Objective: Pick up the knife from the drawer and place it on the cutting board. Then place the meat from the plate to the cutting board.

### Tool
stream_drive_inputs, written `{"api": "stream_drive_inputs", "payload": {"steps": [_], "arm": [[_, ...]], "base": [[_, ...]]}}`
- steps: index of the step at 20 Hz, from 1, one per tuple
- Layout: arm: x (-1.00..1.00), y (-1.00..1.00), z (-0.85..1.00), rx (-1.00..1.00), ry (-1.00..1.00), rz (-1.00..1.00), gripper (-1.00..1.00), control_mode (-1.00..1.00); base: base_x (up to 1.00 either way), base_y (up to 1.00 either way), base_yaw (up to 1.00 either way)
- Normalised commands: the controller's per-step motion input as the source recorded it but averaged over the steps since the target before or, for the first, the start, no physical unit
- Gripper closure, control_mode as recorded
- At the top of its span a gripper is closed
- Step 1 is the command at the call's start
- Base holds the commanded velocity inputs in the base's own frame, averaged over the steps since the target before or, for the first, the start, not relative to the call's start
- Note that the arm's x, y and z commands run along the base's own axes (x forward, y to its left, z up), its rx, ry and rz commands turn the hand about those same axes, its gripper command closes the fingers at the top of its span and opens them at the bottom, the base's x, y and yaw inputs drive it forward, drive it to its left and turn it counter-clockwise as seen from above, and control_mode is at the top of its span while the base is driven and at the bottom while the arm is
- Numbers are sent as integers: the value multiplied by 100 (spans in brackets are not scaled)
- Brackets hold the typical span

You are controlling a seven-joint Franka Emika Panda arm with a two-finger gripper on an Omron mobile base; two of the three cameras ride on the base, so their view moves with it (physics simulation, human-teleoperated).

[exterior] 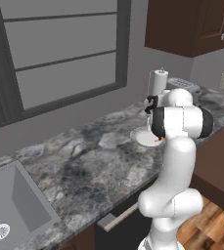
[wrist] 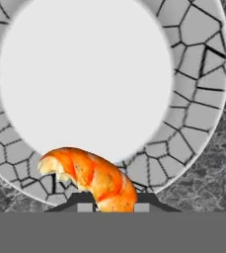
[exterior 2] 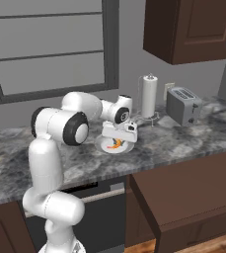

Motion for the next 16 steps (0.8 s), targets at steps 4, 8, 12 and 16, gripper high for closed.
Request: {"api": "stream_drive_inputs", "payload": {"steps": [4, 8, 12, 16], "arm": [[-58, 0, 42, 0, -6, 0, 100, -100], [-53, 0, 47, 0, -5, 0, 100, -100], [-43, 7, 48, 0, -4, 0, 100, -100], [-42, 17, 45, 0, -5, 0, 100, -100]], "base": [[0, 0, 0], [0, 0, 0], [0, 0, 0], [0, 0, 0]]}}
